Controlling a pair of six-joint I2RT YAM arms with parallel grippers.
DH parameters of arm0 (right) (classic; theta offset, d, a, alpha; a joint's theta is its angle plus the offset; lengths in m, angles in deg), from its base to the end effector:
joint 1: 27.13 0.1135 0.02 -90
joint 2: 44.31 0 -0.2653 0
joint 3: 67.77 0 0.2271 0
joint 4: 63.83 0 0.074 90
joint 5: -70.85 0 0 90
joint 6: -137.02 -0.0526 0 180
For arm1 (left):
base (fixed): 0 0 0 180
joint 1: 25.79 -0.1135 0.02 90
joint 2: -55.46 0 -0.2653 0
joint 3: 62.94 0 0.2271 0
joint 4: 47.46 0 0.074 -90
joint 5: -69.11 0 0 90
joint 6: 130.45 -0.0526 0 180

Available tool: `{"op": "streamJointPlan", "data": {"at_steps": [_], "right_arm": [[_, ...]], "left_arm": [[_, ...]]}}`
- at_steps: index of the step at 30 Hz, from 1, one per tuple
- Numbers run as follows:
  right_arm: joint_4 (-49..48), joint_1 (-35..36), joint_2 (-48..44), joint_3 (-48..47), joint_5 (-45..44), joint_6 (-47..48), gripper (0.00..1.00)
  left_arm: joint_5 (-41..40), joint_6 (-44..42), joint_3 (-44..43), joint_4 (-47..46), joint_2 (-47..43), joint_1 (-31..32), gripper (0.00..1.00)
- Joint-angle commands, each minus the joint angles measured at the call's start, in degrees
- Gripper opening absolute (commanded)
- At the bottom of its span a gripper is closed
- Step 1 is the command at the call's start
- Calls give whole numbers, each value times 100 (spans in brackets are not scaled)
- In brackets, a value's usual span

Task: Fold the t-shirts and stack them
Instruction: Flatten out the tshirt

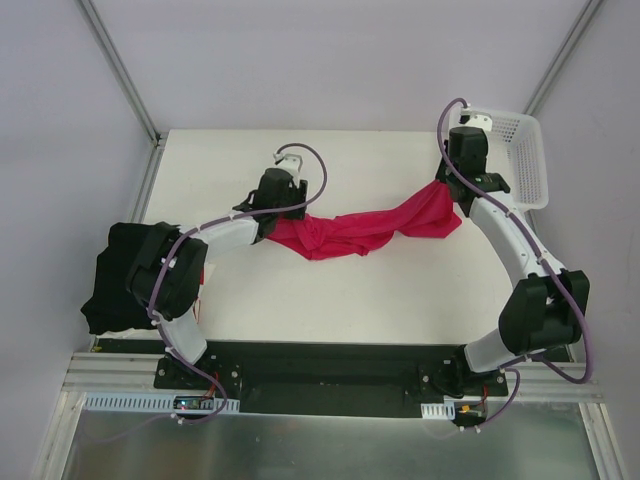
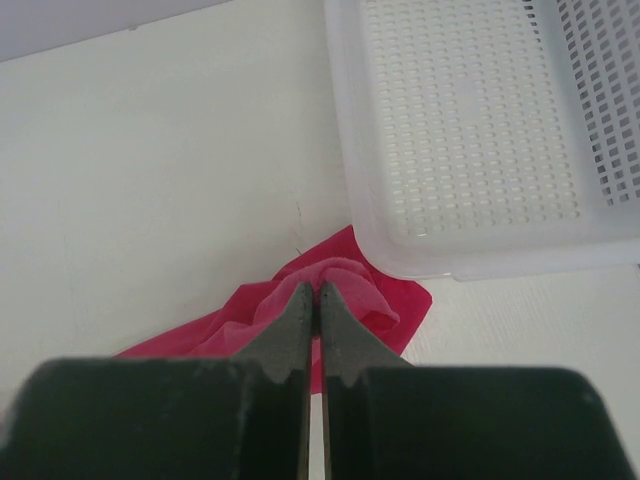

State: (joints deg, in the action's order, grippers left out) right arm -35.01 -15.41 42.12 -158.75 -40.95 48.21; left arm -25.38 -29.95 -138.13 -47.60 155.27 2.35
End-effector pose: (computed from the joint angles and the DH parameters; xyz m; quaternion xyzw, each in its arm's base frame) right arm 0.3387 0.0503 0.3458 0.0092 0.8311 -0.1093 0.5452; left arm 0.3430 -0.1788 0.2279 0.1079 0.8336 -0.1478 0.5212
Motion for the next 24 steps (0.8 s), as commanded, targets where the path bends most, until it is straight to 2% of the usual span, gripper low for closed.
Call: {"op": "streamJointPlan", "data": {"at_steps": [1, 5, 11, 16, 19, 21, 24], "right_arm": [[-163, -39, -12, -212, -61, 30, 1], [-163, -39, -4, -212, -79, 39, 1], [-163, -39, 23, -213, -61, 30, 1], [-163, -39, 67, -221, -26, 30, 1], [-163, -39, 93, -221, -26, 30, 1], [-163, -39, 128, -230, -61, 30, 1], [-163, -48, 233, -274, -70, 39, 1]], "left_arm": [[133, 119, -252, 8, 109, -2, 45], [124, 119, -235, 17, 100, -2, 36], [80, 92, -200, 105, 13, -2, 31], [1, 57, -217, 237, -76, -2, 11], [18, 31, -226, 281, -128, -2, 8], [1, 22, -244, 377, -172, -2, 1], [-52, 5, -253, 456, -242, -2, 0]]}}
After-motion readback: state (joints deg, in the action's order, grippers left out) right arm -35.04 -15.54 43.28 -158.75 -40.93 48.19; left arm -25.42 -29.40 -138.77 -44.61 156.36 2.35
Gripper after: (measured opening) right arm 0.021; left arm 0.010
